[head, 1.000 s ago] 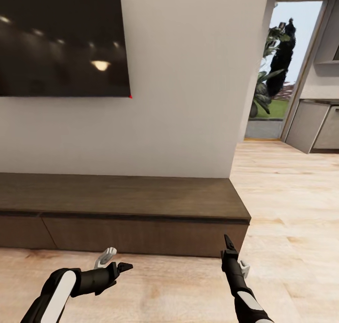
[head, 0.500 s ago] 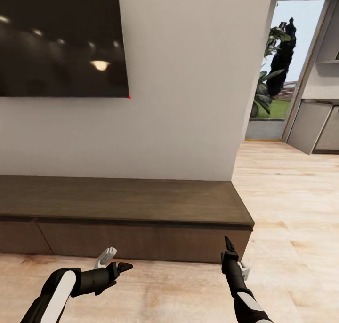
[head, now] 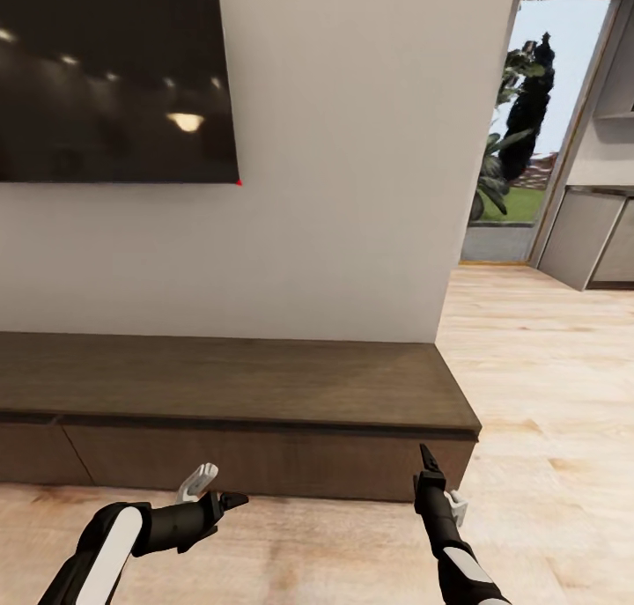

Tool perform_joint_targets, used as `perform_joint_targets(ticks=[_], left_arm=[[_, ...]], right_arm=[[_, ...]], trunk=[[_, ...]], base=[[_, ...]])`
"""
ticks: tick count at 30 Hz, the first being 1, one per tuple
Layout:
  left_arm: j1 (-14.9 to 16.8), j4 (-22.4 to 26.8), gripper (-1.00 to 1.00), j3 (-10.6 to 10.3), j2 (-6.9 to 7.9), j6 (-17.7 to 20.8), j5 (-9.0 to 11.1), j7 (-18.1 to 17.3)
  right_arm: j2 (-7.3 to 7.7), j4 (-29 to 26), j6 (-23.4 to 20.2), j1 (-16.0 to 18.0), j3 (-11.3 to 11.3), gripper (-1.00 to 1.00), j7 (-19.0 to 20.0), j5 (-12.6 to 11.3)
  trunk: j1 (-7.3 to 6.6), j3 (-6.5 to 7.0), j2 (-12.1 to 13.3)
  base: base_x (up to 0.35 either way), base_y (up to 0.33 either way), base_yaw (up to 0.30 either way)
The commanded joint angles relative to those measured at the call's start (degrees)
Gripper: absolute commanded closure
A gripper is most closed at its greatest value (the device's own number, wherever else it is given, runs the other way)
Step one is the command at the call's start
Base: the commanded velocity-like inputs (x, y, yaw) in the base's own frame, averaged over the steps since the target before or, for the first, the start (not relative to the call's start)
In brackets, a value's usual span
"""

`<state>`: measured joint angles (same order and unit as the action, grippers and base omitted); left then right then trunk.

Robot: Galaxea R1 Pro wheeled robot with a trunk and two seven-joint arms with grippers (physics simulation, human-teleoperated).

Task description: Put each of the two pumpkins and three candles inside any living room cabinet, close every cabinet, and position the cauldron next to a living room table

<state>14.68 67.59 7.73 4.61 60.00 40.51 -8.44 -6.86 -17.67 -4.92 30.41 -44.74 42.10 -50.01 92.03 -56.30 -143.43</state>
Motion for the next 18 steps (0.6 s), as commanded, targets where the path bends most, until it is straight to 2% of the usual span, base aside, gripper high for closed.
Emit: perform_joint_targets(ticks=[1,8,18], left_arm=[[0.0,0.0,-1.0,0.0,0.01,0.0,0.0,0.0],[0.0,0.0,-1.0,0.0,-0.01,0.0,0.0,0.0],[0.0,0.0,-1.0,-0.08,-0.04,0.0,0.0,0.0]], right_arm=[[0.0,0.0,0.0,0.0,0.0,-1.0,0.0,0.0],[0.0,0.0,0.0,0.0,0.01,-1.0,0.0,0.0],[-0.01,0.0,0.0,0.0,0.01,-1.0,-0.02,0.0]], trunk=[[0.0,0.0,0.0],[0.0,0.0,0.0],[0.0,0.0,0.0]], base=[[0.033,0.0,0.0],[0.144,0.032,0.0],[0.033,0.003,0.0]])
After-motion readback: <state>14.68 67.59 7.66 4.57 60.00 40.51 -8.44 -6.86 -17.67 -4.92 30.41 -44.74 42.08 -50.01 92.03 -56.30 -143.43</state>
